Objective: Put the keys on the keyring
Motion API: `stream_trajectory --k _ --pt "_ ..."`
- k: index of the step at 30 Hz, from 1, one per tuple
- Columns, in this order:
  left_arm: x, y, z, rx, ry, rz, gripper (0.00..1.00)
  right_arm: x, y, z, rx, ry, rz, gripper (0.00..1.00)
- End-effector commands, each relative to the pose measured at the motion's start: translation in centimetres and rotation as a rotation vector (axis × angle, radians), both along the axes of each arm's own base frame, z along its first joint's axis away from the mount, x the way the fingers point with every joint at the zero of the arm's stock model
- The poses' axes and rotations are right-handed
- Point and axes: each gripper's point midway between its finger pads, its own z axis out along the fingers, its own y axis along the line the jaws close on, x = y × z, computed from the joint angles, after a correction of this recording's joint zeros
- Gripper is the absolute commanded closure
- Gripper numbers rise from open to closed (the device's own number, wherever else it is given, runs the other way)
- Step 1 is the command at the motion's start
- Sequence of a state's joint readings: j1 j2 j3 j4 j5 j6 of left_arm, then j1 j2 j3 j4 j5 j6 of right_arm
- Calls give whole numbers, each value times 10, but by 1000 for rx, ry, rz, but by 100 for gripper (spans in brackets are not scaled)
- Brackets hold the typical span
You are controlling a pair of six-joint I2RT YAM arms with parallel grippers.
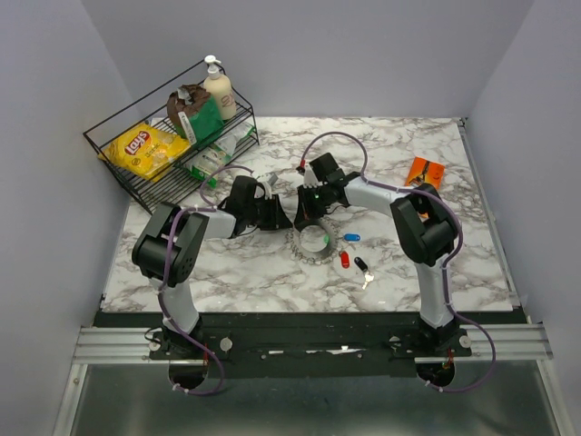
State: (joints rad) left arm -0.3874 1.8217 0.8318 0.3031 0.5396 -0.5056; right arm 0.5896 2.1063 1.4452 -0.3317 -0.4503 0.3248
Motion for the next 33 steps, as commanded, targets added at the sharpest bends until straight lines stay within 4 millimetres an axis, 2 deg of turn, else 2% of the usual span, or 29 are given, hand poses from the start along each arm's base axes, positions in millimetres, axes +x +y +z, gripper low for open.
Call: stream_trajectory --k 1,6,11,13,15,25,33 --pt "-7 -1 -10 -5 24 -20 70 7 8 -3 -6 -12 -4 99" --pt "-7 -3 -4 -26 6 -30 76 5 5 -5 -14 -10 -8 99" --pt "-8 -6 0 -54 -3 -43 87 5 6 2 -8 -24 -7 99" --pt "-8 -7 2 -60 -11 -47 96 6 5 4 -6 -31 -10 99" --pt "-9 -8 4 -64 -17 -51 100 5 4 10 -1 -46 -8 99" --pt "-15 -9 16 -98 -54 -79 100 2 -3 46 28 -133 -2 99" --pt "-25 -7 15 -103 -47 -84 100 -6 -17 48 -3 -155 -14 99"
